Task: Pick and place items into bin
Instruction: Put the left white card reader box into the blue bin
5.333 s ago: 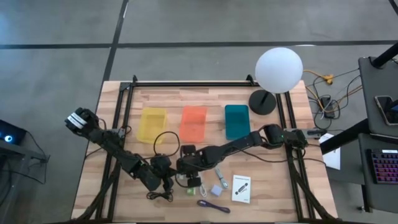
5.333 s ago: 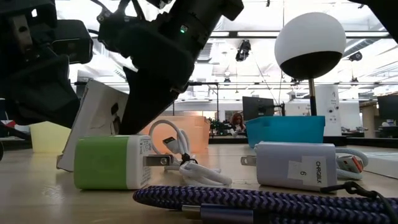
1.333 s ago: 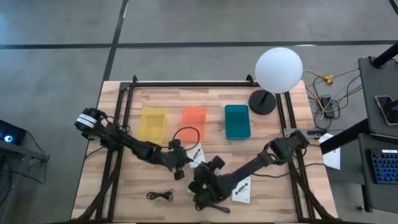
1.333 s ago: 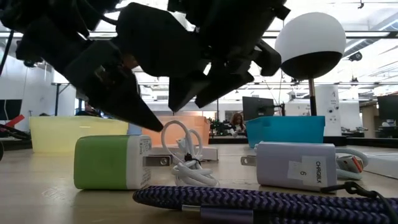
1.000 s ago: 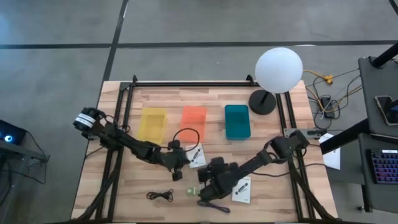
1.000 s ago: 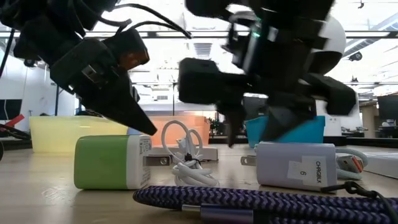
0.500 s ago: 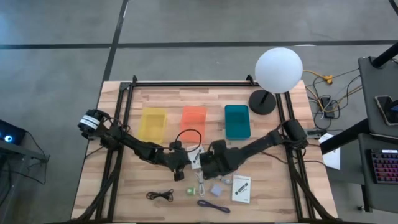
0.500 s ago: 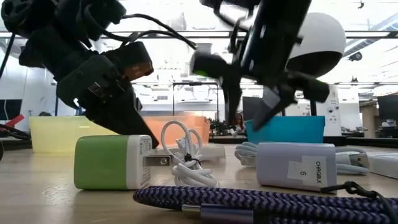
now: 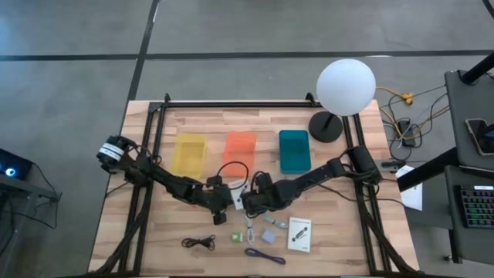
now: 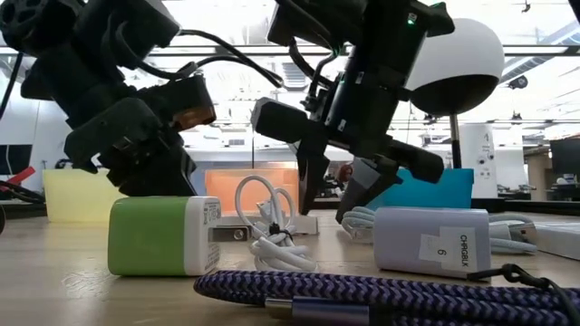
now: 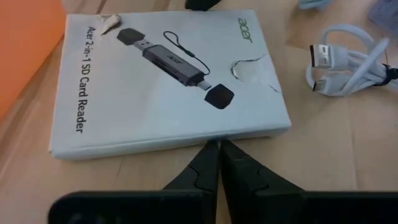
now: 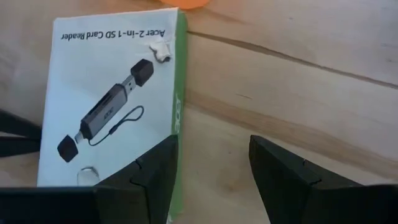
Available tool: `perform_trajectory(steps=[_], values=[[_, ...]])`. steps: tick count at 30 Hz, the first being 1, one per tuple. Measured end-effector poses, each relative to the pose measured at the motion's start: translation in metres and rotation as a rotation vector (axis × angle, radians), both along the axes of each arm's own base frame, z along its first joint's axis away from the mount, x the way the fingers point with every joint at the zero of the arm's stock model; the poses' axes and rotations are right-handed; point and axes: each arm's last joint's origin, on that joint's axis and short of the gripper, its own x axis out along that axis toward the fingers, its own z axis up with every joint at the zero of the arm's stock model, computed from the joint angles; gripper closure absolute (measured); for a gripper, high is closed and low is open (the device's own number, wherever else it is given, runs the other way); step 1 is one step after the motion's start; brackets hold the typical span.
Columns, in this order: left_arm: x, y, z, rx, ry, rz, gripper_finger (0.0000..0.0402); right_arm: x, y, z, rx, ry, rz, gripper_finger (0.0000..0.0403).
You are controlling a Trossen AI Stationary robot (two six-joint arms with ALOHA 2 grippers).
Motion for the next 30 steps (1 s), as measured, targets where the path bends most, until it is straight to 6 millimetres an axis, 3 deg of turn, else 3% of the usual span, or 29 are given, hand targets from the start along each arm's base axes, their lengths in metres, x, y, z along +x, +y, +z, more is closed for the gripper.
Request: perform_trajectory(steps=[3, 8, 13, 30], values=[[0.000, -0.002, 0.008, -0.005, -0.010, -0.007, 0.0400, 0.001, 0.000, 0.001, 0.004, -0.002, 0.006, 0.0216], [-0.002, -0.002, 0.042, -0.016, -0.106, 0.007, 0.0400, 0.002, 0.001, 0.002, 0.002, -0.009, 0.015, 0.0216], [-0.009, 0.003, 0.050, 0.019, -0.095, 0.030, 0.0400, 0.002, 0.001, 0.002, -0.005, 0.002, 0.026, 0.0216], [-0.001, 0.003, 0.015, 0.057, 0.002, 0.034, 0.0400, 0.009, 0.003, 0.010, -0.003, -0.053, 0.051, 0.0216]])
